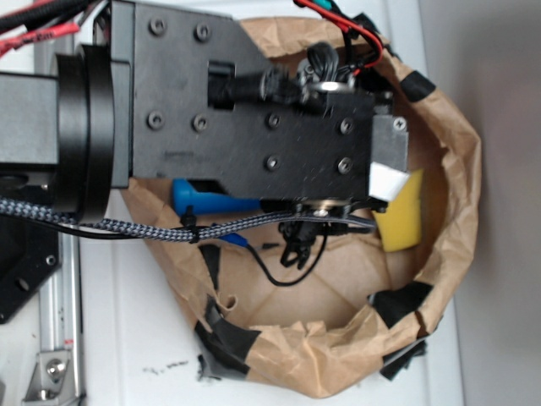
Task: Grab the rock.
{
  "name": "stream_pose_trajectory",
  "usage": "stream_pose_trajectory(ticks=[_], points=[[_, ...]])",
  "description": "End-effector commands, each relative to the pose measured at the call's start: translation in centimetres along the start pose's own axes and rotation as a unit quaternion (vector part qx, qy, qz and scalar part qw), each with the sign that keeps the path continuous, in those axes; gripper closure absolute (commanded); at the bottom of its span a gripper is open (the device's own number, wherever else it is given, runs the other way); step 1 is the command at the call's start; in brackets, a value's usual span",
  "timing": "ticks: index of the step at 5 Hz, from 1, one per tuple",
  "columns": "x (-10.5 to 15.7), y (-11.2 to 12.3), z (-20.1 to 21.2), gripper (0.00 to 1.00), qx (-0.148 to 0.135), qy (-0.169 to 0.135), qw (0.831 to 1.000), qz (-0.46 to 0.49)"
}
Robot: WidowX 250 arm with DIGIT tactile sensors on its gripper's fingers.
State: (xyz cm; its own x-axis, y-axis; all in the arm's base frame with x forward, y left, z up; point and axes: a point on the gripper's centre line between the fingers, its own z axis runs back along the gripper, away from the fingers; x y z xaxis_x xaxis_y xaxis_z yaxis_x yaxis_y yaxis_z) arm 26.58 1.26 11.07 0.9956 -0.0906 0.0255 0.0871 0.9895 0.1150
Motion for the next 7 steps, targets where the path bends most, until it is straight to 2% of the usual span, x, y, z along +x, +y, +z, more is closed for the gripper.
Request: stream_pose_trajectory(ticks=[1,2,3,4,5,7], points=[[1.2,-1.5,2.9,1.0,-0.066,-0.016,0.997,0.03],[1.0,-1.1,1.1,0.0,-0.031,-0.021,0.999,0.01],[2.2,-0.5,-0.8,0.0,-0.006,-0.025,0.999,-0.021],[3.7,0.2,-2.3,0.0,0.011,-0.038,0.998,-0.047],[4.9,1.0,-3.7,0.0,0.027,-0.037,0.997,-0.064],[5.8,1.0,-5.1,0.0,0.035,-0.046,0.994,-0.089]])
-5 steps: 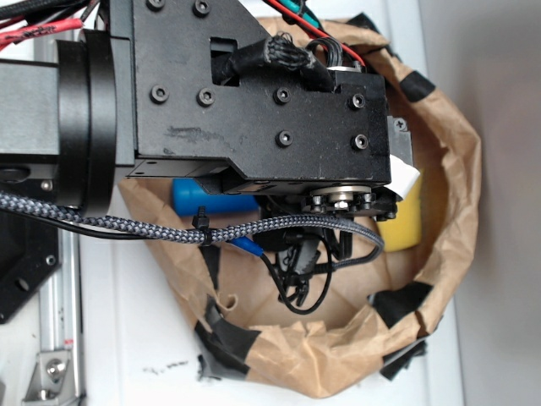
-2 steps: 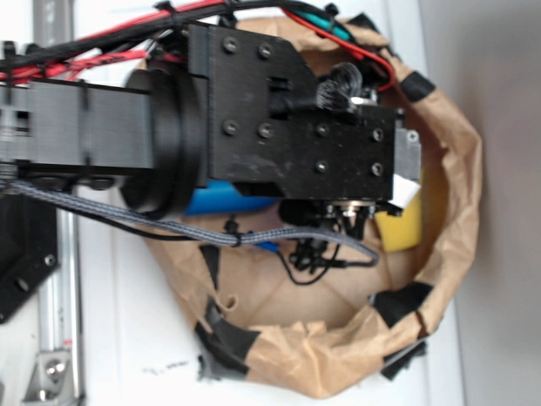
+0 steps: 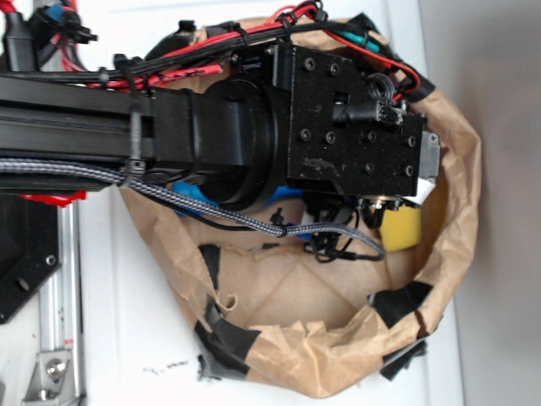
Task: Grab the rock.
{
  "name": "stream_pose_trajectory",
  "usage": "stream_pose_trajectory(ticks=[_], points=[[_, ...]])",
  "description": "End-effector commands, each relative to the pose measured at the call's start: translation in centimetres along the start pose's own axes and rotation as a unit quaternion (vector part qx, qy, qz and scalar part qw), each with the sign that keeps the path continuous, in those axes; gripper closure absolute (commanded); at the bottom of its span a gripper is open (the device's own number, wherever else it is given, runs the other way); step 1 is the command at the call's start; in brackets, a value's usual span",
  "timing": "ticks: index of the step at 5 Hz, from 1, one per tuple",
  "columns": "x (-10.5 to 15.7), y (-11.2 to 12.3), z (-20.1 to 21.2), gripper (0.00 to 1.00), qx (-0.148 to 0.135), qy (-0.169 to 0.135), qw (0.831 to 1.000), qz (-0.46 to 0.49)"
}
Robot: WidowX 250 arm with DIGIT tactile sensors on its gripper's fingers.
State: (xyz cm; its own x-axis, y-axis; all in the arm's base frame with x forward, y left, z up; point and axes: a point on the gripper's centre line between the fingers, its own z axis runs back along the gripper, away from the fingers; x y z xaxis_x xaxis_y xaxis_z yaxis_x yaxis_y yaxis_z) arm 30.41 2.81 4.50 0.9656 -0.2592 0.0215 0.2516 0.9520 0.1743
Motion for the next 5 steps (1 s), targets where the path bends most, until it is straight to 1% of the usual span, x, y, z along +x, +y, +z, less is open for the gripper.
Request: stream_pose_trajectory(ticks=[1,2,3,5], points=[[2.6,1.4,1.3,0.0,0.015,-0.038,0.999,-0.01],[2.9,2.0,1.5,0.0,-0.019,-0.063,0.998,-0.013],[3.7,2.1,1.0,0.0,-0.028,-0.07,0.997,-0.019],[4.5,2.6,0.1,0.0,-0.002,-0.081,0.996,-0.046]])
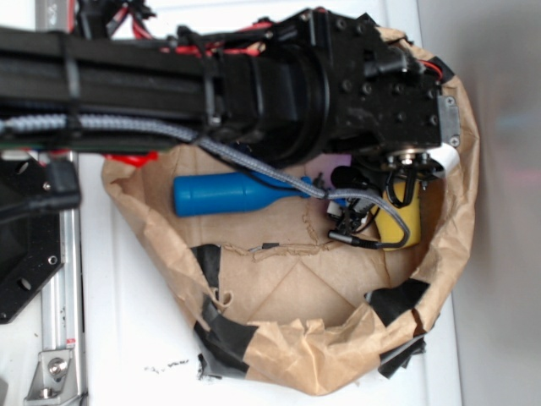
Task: Grab the rock.
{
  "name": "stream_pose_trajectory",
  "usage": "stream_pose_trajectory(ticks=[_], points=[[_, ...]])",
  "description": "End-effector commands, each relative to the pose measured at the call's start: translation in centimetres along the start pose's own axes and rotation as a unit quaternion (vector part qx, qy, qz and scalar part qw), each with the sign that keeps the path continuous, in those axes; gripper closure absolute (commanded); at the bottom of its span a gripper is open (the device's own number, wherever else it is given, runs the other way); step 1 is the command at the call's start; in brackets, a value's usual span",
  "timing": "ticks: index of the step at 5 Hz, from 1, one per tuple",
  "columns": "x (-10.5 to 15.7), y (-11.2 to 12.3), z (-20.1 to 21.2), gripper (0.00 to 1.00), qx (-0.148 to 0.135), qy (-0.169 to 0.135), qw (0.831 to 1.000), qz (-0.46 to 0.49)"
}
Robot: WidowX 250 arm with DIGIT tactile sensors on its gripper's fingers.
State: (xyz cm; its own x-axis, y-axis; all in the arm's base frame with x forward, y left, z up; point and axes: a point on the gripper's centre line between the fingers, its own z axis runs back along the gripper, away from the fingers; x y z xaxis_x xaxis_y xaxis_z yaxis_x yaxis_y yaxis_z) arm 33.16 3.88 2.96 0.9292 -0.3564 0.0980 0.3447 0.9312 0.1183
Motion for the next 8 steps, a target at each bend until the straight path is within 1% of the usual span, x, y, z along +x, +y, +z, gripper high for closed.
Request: stream_pose_trajectory(ticks=[1,2,3,4,6,7,8], points=[[2.6,0.6,1.8,0.0,0.007,-0.046,0.999,-0.014],[2.9,-0.4,1.3,0.0,0.006,-0.043,0.999,-0.029],[2.8,-0.5,0.4,1.0,0.006,-0.025,1.0,-0.009],[2.6,-0.4,0.7,1.0,0.004,-0.032,0.999,0.0],[2.2,-0.4,0.8,1.0,0.008,-0.022,1.0,0.008],[1.0,-0.9,2.4,1.0,-0.007,-0.004,0.999,0.043],[0.3,-2.6,5.5,1.0,-0.027,0.022,0.996,0.079]])
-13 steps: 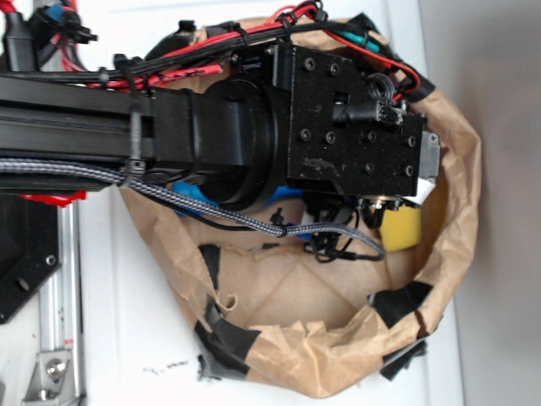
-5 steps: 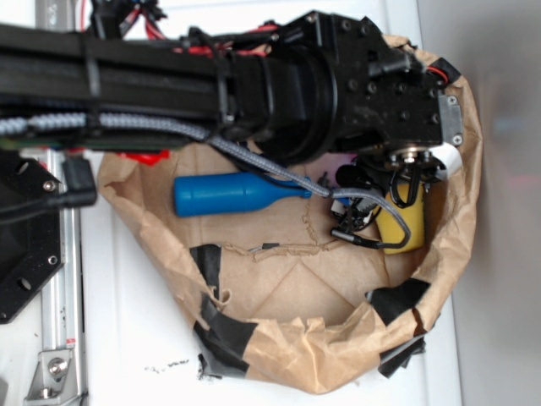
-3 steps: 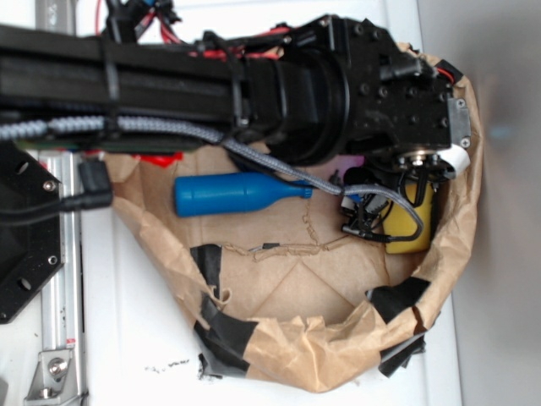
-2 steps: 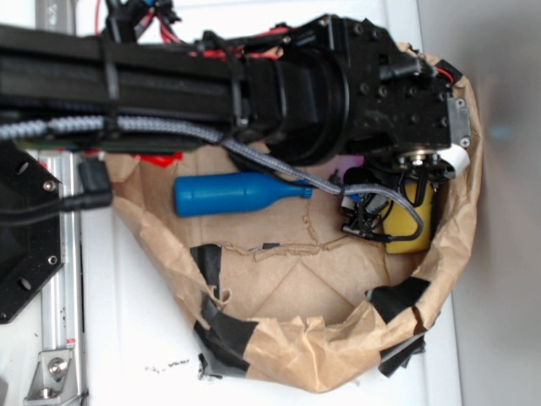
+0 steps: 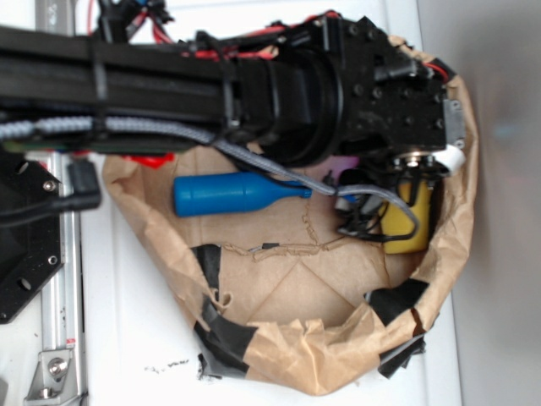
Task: Grab the rock.
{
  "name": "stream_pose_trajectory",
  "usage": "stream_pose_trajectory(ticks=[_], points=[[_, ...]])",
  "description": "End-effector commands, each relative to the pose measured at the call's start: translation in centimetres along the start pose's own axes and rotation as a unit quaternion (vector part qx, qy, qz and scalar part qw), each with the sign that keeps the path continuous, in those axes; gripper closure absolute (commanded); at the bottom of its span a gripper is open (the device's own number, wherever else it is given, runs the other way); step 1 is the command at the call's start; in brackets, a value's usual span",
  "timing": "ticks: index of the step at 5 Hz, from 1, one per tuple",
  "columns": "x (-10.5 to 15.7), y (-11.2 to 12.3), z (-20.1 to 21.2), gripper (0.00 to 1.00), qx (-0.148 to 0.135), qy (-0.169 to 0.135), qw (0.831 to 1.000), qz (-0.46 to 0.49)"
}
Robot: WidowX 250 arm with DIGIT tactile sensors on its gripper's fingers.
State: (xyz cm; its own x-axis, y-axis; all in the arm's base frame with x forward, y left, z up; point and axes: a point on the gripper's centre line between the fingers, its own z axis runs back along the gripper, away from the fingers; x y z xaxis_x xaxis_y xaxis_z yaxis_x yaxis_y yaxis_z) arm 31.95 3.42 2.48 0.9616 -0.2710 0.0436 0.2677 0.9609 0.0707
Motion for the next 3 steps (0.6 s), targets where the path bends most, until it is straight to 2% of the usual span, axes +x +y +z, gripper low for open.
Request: stream_pose_trajectory(ticks=[1,2,3], points=[[0.3,-3.7,10.2,1.0,-0.024,0.016,0.995,0.094],[-0.8,-3.8,13.0,1.0,-0.068,0.015,0.99,0.124],[-1.7,-3.7,14.4,1.0,-0.075,0.015,0.988,0.137]])
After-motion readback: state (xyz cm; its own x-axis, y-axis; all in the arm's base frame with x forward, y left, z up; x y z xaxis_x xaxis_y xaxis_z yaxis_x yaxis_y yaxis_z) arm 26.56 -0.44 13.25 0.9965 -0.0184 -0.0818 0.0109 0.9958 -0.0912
